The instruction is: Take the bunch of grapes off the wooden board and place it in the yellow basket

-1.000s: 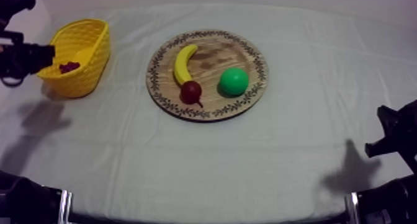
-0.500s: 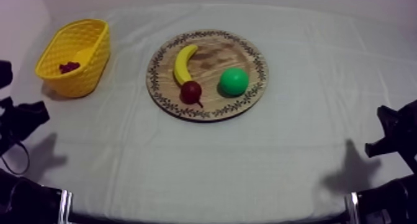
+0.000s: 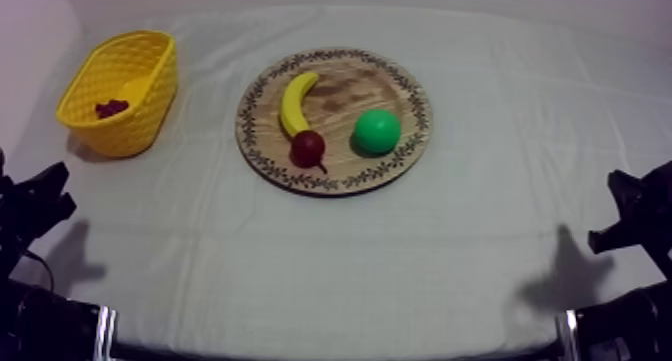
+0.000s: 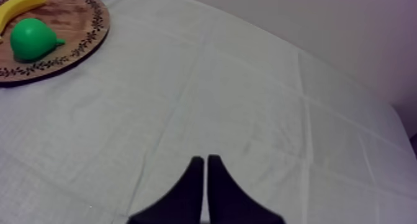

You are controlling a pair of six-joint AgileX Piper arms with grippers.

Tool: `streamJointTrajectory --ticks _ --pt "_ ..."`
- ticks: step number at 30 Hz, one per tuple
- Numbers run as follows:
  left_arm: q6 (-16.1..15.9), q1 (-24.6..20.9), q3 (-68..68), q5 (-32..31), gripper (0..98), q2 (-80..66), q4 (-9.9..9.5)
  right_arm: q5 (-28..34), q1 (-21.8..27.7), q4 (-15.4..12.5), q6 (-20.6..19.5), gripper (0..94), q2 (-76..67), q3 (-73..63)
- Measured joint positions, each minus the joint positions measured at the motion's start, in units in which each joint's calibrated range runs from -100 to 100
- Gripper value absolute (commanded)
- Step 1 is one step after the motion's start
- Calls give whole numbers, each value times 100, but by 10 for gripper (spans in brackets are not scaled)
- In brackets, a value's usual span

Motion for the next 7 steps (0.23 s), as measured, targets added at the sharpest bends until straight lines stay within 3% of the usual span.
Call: streamJointTrajectory --ticks 7 --pt "450 -33 148 -235 1 -185 7 0 0 0 0 3 0 0"
